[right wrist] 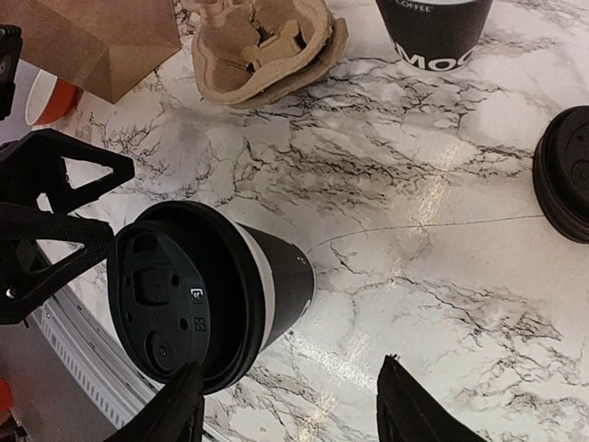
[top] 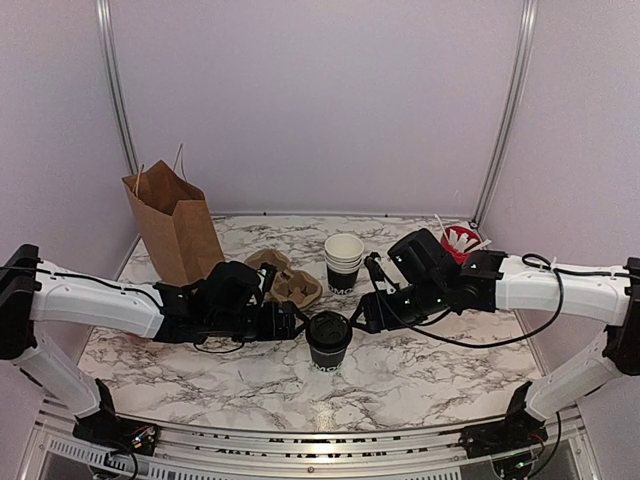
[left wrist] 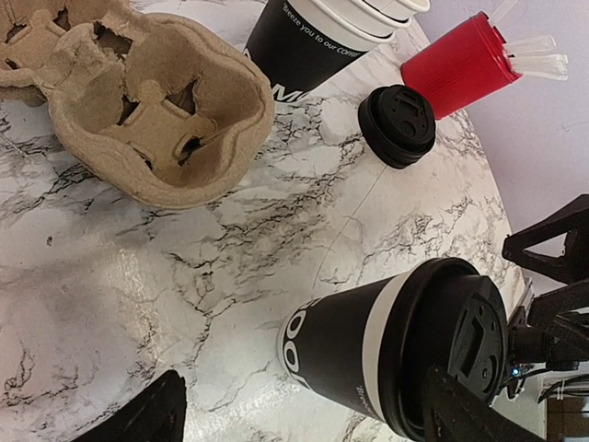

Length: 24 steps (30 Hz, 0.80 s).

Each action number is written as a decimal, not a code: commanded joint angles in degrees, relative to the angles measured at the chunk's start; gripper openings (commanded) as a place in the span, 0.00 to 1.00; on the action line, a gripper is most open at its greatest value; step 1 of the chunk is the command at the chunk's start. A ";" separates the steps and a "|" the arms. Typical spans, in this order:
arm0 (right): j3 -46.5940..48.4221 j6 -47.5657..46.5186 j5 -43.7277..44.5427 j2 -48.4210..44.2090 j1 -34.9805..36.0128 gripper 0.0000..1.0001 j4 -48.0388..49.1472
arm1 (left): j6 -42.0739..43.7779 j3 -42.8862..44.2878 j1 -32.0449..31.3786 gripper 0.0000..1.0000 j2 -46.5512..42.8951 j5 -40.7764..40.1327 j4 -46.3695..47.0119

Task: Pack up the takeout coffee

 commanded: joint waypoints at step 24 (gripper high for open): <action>-1.15 0.88 1.55 3.16 -0.42 0.60 0.58 | 0.75 2.37 -1.15 0.89 1.40 -0.14 -2.81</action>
